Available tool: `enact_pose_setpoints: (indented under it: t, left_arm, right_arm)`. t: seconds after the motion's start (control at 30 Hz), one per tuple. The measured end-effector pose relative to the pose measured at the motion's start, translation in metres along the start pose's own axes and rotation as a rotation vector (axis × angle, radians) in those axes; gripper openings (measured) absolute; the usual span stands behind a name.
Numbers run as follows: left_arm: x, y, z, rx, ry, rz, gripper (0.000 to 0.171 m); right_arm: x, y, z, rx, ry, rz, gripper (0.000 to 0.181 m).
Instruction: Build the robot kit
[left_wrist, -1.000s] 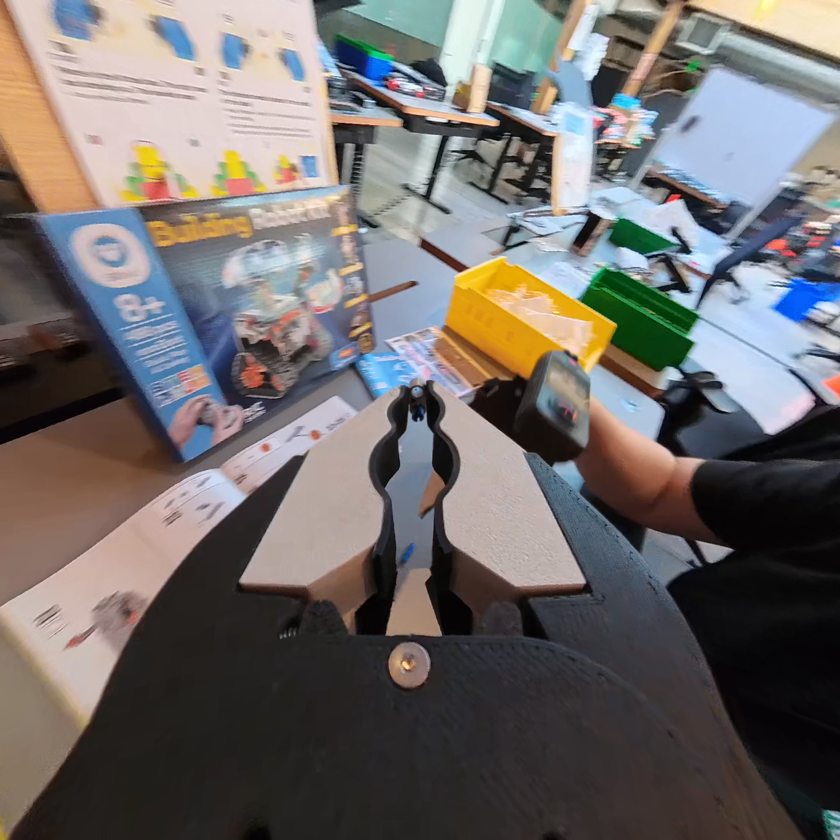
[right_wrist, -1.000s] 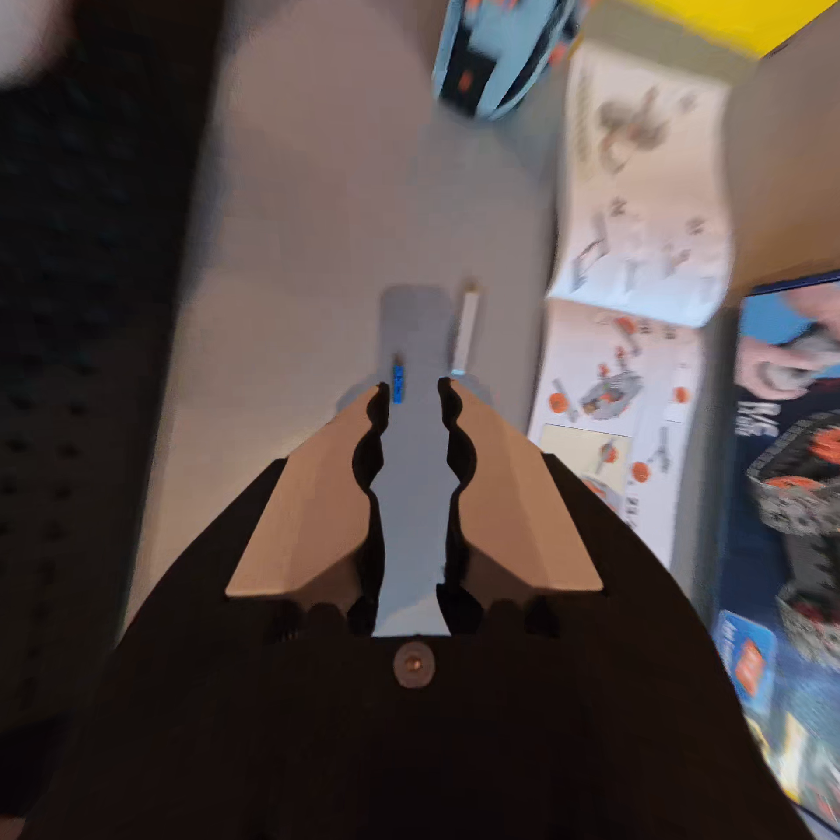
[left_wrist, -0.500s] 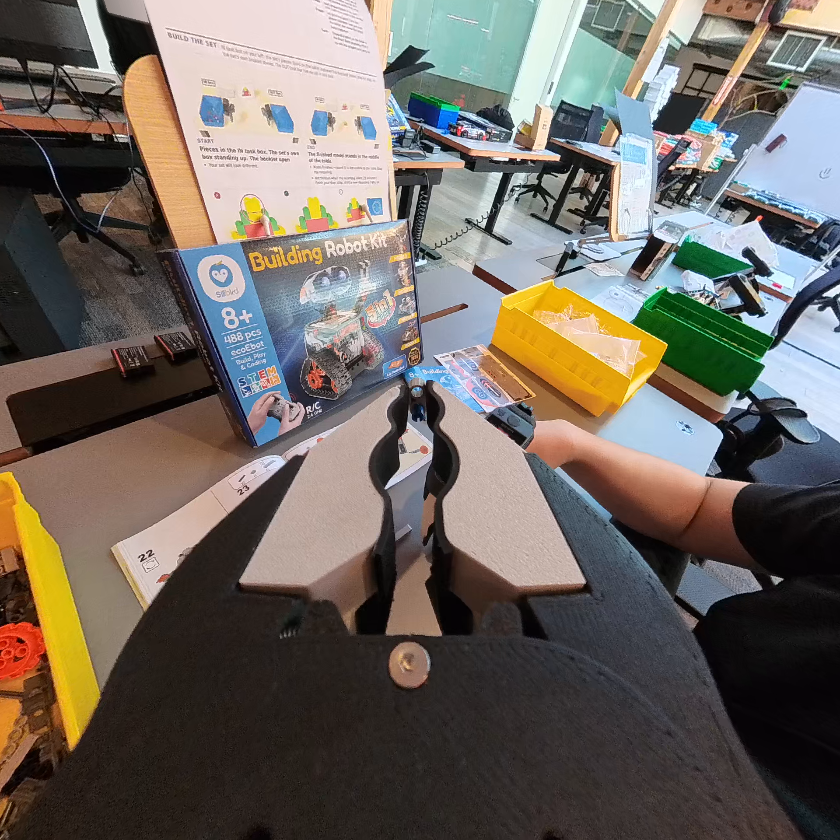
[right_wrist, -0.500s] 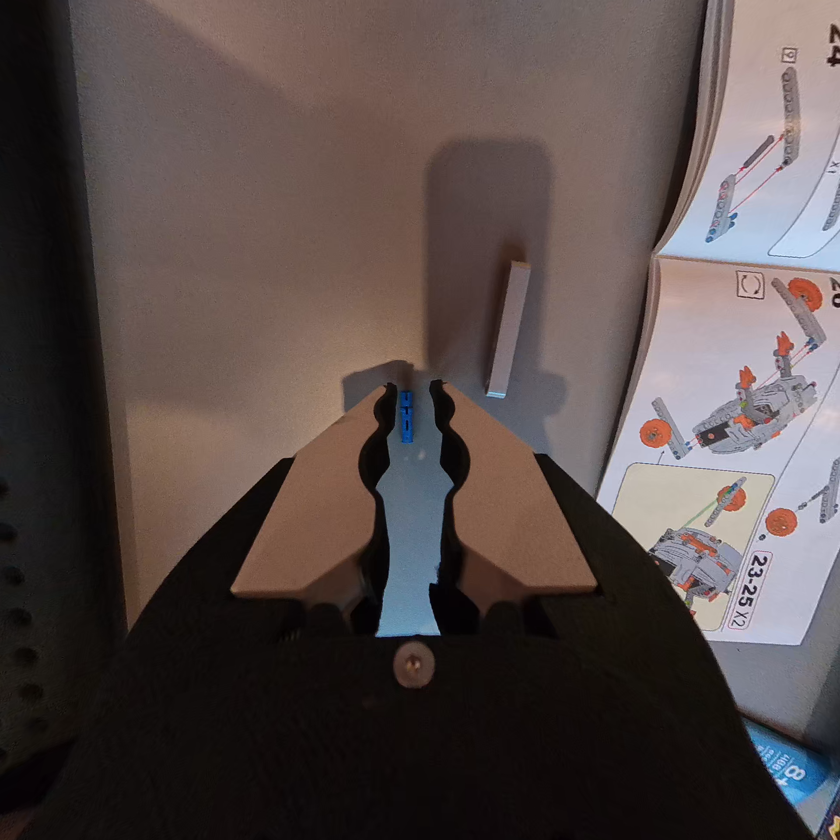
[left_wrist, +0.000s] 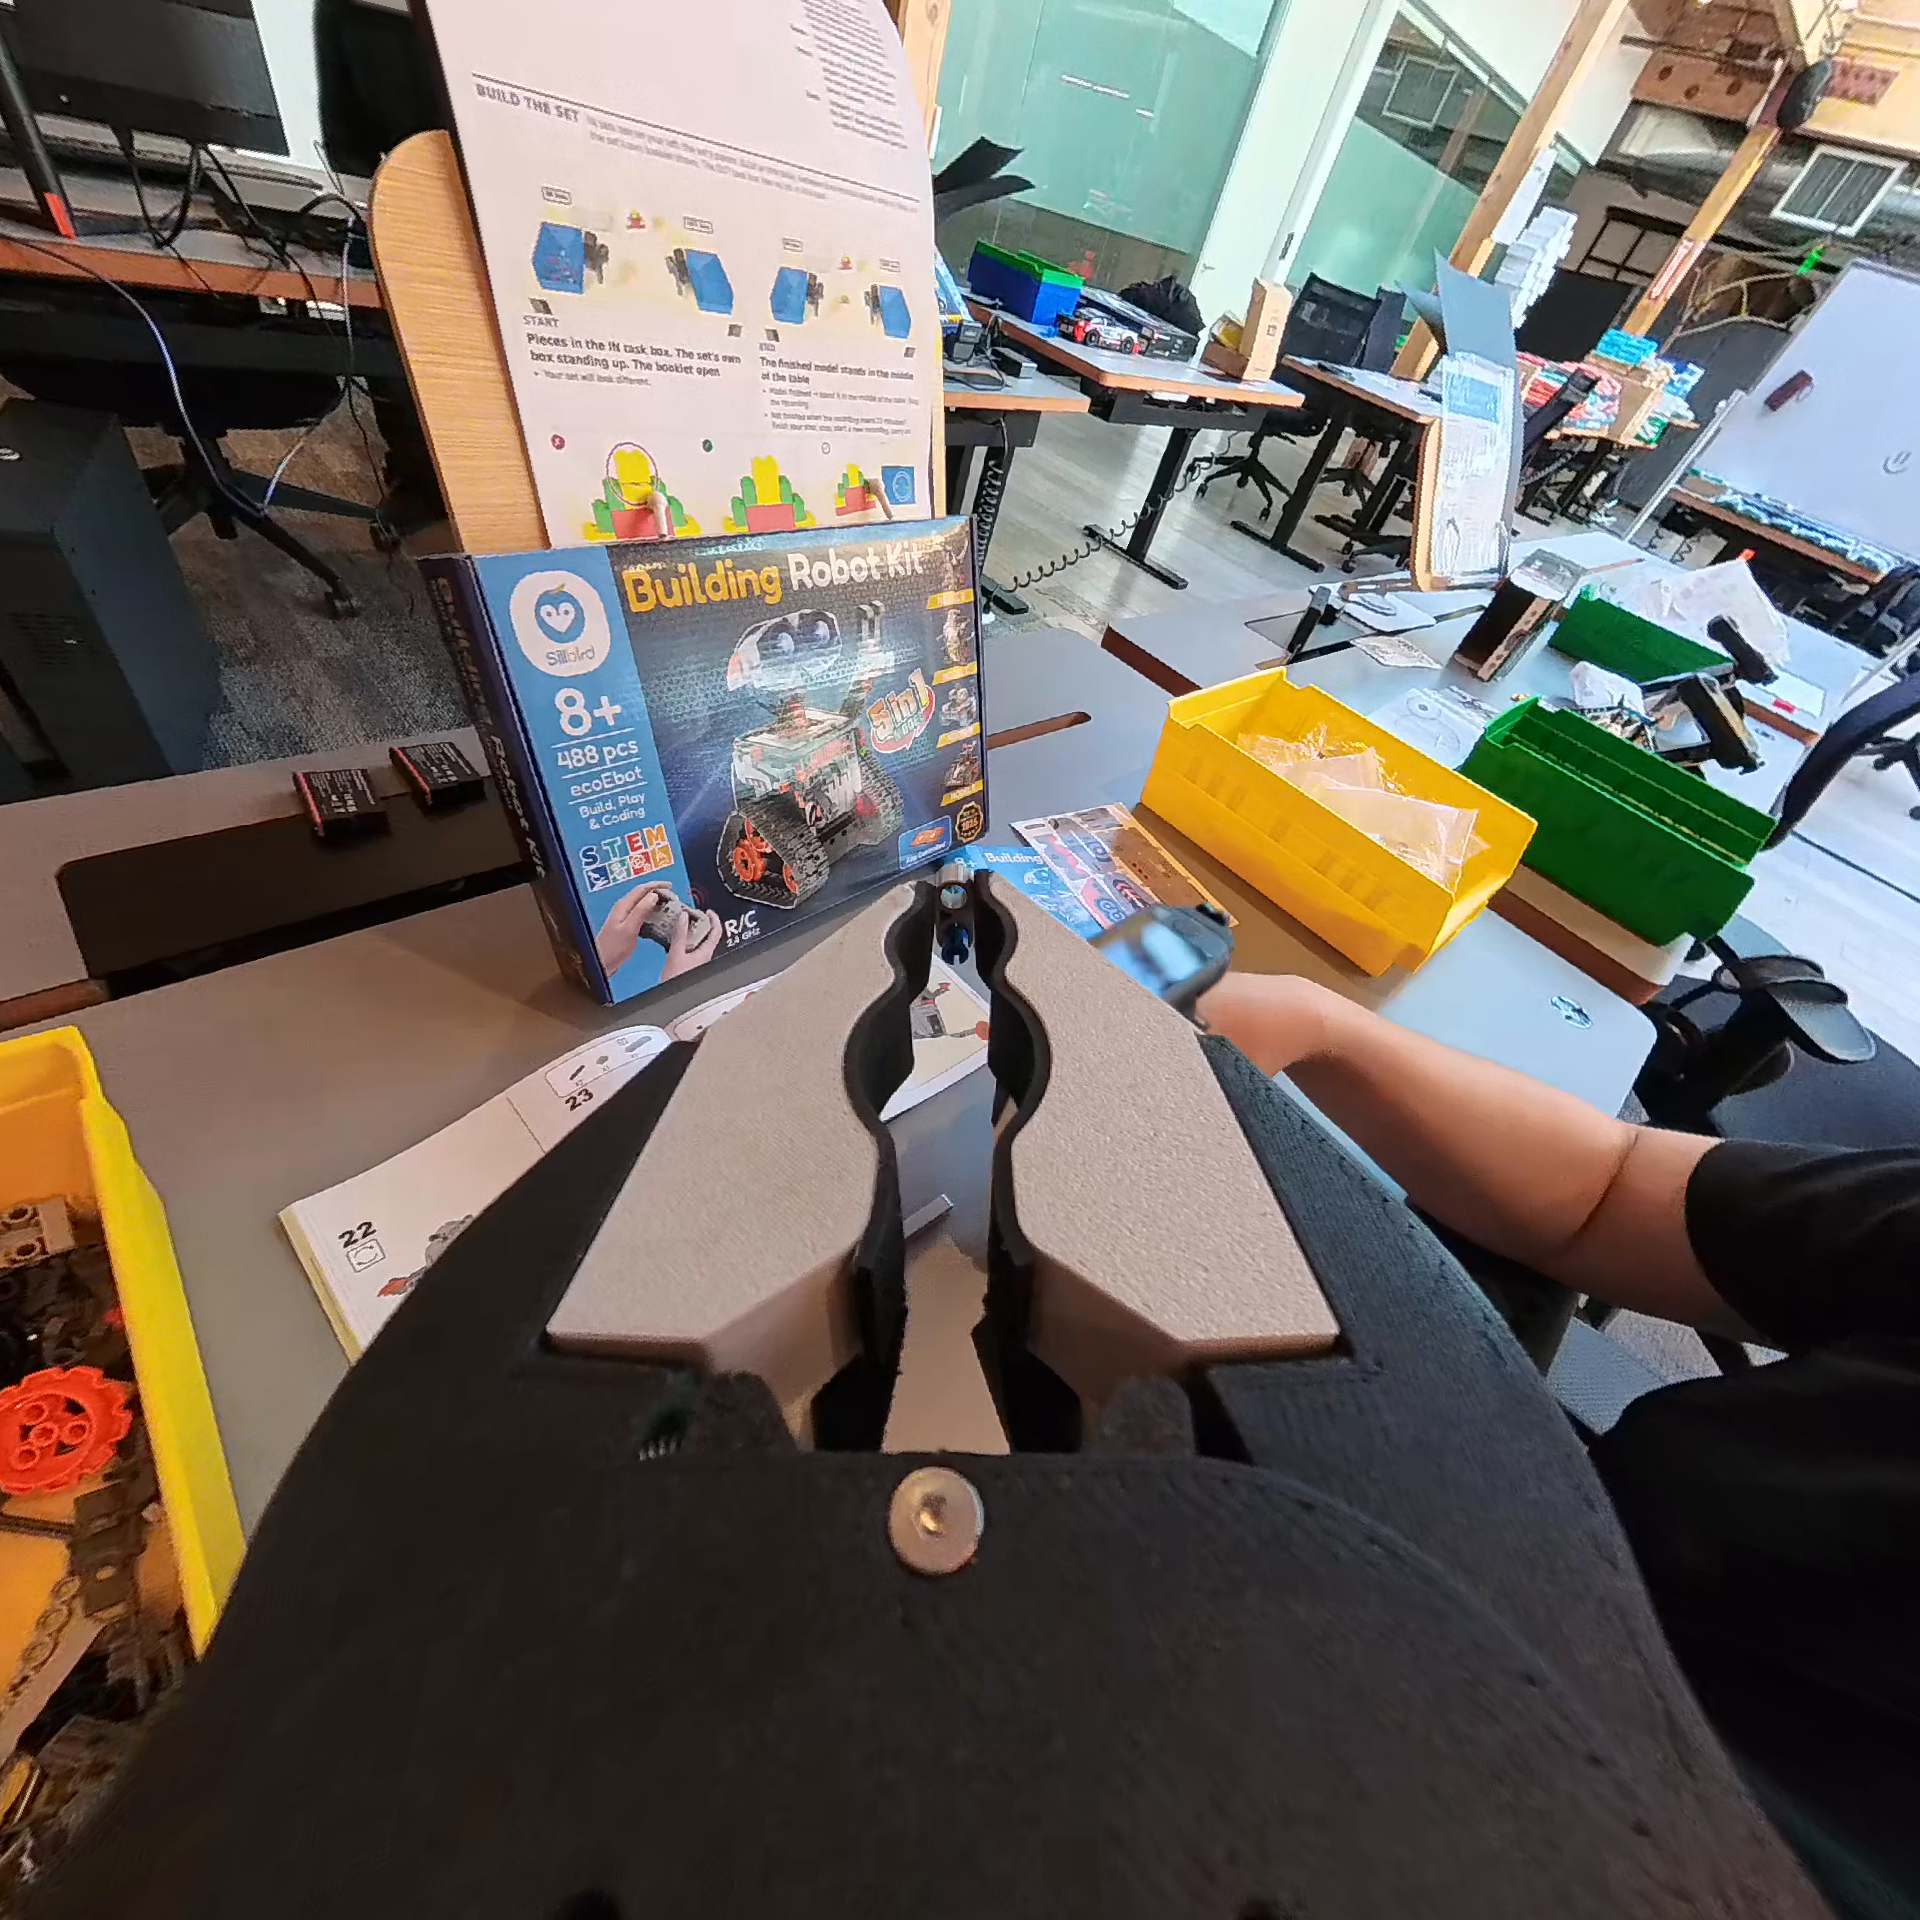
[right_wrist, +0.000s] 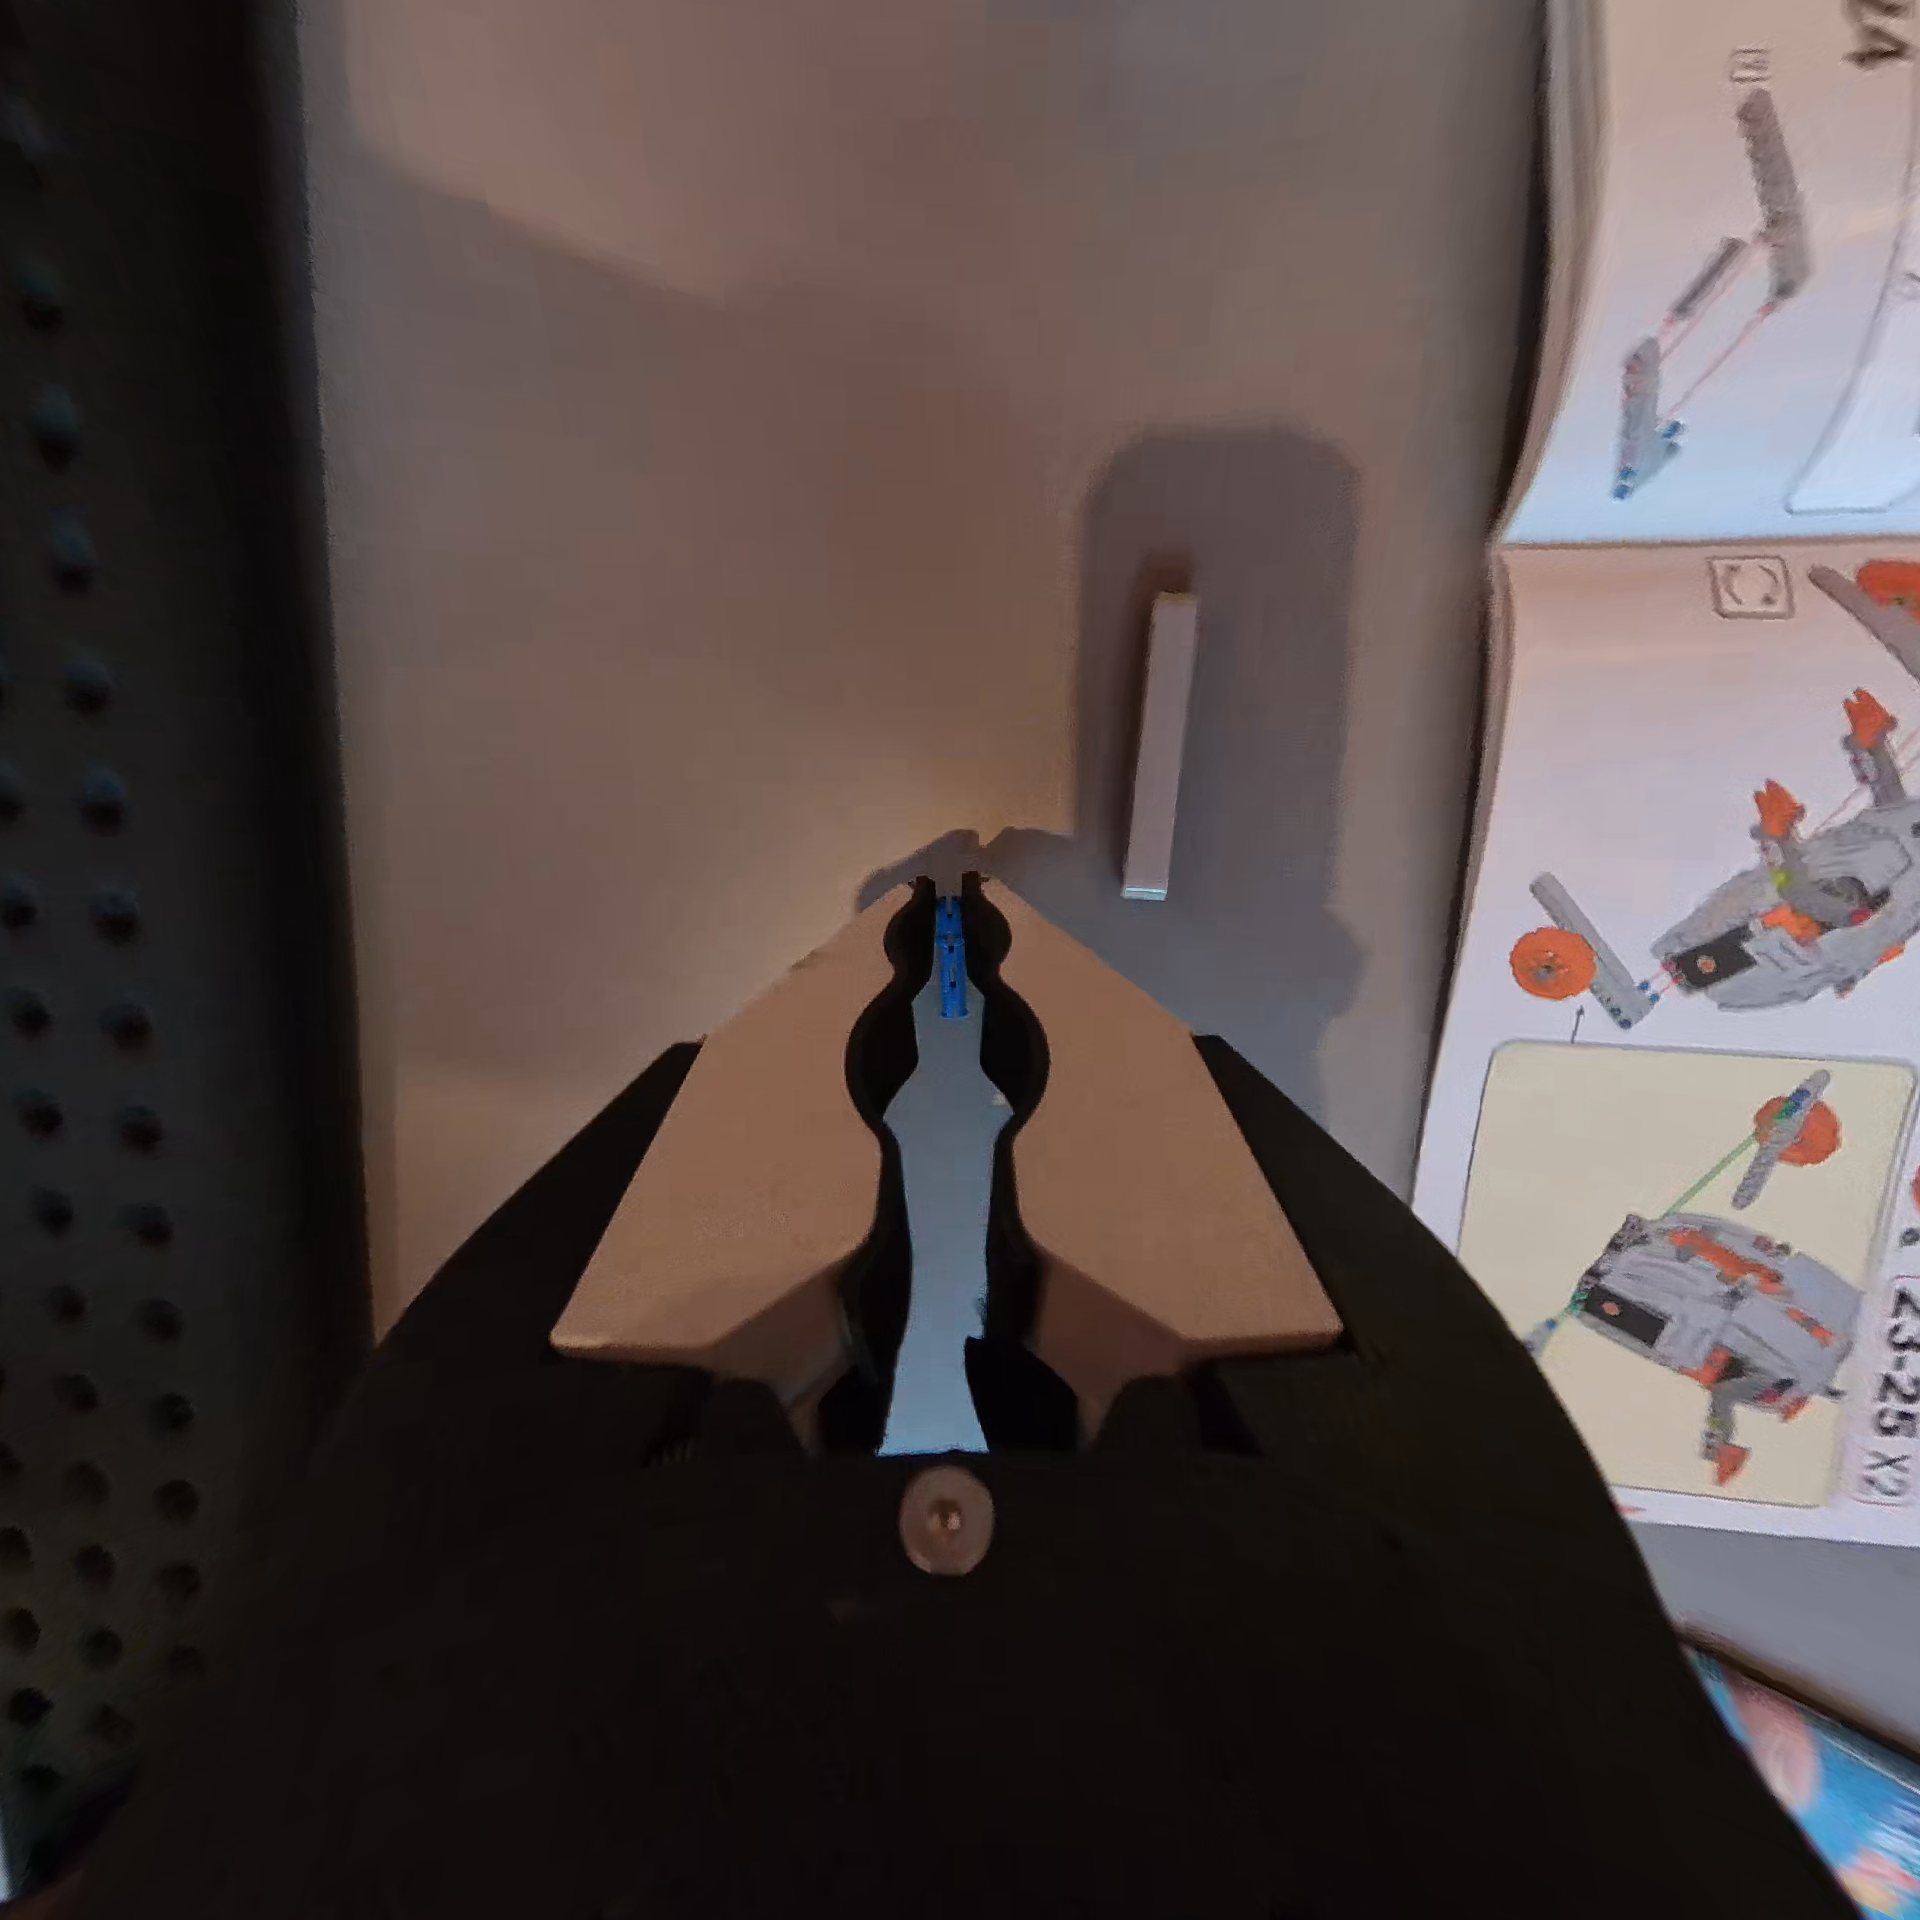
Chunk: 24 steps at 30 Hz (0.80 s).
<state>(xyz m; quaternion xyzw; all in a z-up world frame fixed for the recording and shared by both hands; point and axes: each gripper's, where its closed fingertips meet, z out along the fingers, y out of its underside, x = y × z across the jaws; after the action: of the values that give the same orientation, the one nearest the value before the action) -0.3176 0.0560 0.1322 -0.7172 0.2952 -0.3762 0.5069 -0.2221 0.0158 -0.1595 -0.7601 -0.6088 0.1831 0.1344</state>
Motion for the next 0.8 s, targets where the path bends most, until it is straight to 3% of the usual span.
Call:
enact_pose_setpoints:
  t: [0.33, 0.8]
  left_arm:
    - [0.004, 0.000, 0.002, -0.003, 0.011, 0.010, 0.006]
    - [0.001, -0.002, -0.004, 0.018, 0.022, -0.008, 0.006]
  right_arm:
    - [0.036, -0.007, -0.028, 0.383, -0.208, 0.644, 0.004]
    - [0.054, -0.009, -0.024, 0.505, -0.238, 0.751, 0.004]
